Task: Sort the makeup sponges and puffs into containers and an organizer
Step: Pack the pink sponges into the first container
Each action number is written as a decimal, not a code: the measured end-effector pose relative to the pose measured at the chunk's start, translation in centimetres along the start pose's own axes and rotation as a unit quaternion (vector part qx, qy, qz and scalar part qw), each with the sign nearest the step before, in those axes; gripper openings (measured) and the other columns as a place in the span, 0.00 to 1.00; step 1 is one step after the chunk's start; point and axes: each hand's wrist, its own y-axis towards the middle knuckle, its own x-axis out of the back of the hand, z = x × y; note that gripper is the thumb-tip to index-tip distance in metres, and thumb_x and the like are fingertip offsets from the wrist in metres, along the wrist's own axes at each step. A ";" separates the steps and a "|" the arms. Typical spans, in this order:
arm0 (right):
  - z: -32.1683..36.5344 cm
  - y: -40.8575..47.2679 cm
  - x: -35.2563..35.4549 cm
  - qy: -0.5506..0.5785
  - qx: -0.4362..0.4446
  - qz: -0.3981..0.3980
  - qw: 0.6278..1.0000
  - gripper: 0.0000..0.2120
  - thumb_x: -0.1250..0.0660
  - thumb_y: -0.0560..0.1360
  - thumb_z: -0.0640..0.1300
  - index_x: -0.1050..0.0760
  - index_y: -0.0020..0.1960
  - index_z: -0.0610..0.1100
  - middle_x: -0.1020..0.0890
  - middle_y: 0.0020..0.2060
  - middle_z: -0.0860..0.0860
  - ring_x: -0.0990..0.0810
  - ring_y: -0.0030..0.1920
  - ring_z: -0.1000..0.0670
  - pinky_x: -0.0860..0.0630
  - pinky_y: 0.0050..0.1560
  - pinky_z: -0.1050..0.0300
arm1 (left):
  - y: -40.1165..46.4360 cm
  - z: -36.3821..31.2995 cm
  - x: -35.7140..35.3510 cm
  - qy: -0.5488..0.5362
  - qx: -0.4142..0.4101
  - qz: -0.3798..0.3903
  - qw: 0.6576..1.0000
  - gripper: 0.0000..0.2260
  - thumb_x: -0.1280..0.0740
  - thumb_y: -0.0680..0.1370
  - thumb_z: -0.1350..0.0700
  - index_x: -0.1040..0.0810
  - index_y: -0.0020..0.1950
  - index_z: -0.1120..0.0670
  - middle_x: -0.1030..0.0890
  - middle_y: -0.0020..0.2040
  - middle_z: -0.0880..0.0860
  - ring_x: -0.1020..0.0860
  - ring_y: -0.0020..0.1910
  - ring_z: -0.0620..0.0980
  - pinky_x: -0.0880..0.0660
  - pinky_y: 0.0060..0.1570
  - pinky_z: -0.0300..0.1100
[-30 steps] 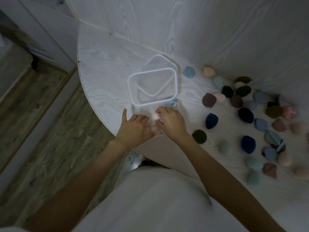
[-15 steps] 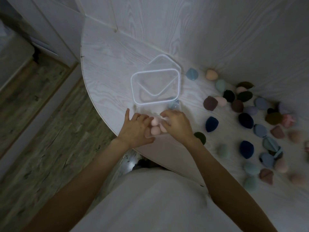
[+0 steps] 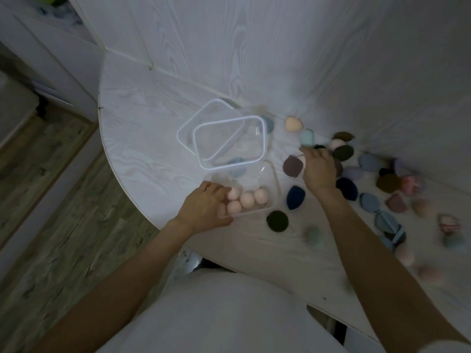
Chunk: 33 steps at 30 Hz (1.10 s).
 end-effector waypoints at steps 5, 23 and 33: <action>-1.6 -0.3 -0.7 -0.048 -0.017 0.004 0.999 0.23 0.33 0.74 0.39 0.34 0.67 0.39 0.26 0.58 0.36 0.29 0.56 0.39 0.31 0.54 0.48 | 0.7 -0.6 -0.1 0.067 0.015 0.002 0.998 0.32 0.29 0.64 0.38 0.27 0.64 0.50 0.24 0.60 0.51 0.28 0.60 0.55 0.38 0.60 0.54; 11.2 -4.9 -0.8 0.134 0.135 0.087 0.978 0.14 0.38 0.73 0.36 0.27 0.58 0.43 0.26 0.54 0.45 0.24 0.47 0.44 0.30 0.39 0.54 | 0.2 -0.2 -0.2 0.093 0.004 -0.023 0.995 0.31 0.32 0.65 0.33 0.25 0.60 0.51 0.21 0.56 0.50 0.25 0.57 0.55 0.44 0.64 0.64; 10.2 -5.1 -0.9 0.103 0.150 0.122 0.976 0.10 0.40 0.76 0.41 0.23 0.53 0.45 0.22 0.48 0.48 0.23 0.45 0.46 0.26 0.42 0.53 | 0.3 -0.5 0.0 0.079 0.014 -0.016 0.997 0.29 0.33 0.67 0.34 0.26 0.61 0.51 0.22 0.58 0.51 0.27 0.61 0.54 0.53 0.70 0.60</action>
